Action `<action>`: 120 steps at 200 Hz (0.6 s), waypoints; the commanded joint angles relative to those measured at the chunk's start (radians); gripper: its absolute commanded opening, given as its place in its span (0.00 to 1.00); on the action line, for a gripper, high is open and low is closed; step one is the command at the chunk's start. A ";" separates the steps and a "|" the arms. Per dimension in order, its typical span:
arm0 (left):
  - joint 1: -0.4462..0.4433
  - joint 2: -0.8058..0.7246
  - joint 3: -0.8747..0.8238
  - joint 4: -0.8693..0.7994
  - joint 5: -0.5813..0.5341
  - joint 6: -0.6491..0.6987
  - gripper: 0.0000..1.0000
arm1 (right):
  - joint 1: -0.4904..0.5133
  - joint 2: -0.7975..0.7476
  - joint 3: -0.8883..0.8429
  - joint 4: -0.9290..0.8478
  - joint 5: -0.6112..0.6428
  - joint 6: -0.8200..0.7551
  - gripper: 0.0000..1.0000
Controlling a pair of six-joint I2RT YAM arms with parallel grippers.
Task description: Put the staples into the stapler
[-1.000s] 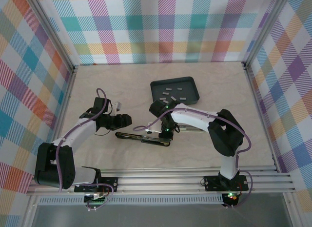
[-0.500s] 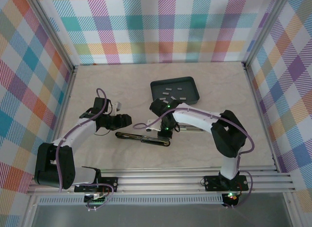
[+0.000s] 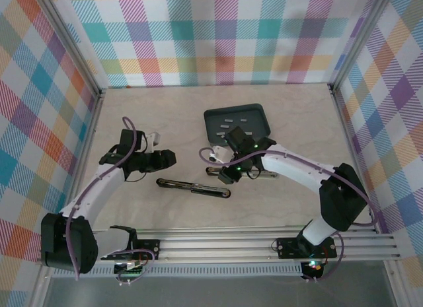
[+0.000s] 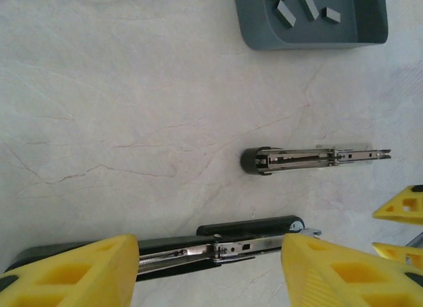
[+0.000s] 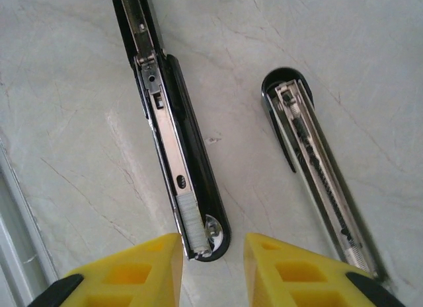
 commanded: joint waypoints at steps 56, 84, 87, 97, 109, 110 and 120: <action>0.005 -0.033 0.131 -0.100 -0.027 -0.022 0.60 | -0.174 -0.032 0.115 -0.059 -0.096 0.037 0.31; 0.006 0.008 0.193 -0.117 -0.040 -0.018 0.60 | -0.221 0.052 0.246 -0.145 -0.046 0.032 0.31; 0.005 0.015 0.201 -0.119 -0.042 -0.018 0.60 | -0.227 0.064 0.261 -0.154 -0.039 0.032 0.31; 0.004 0.036 0.225 -0.125 -0.047 -0.016 0.59 | -0.241 0.105 0.310 -0.183 -0.018 0.031 0.31; 0.005 0.065 0.257 -0.140 -0.060 -0.011 0.59 | -0.256 0.153 0.365 -0.206 0.012 0.040 0.31; 0.005 0.067 0.260 -0.142 -0.060 -0.010 0.59 | -0.258 0.156 0.368 -0.207 0.014 0.041 0.31; 0.004 0.093 0.286 -0.155 -0.072 -0.006 0.59 | -0.272 0.195 0.419 -0.226 0.022 0.053 0.31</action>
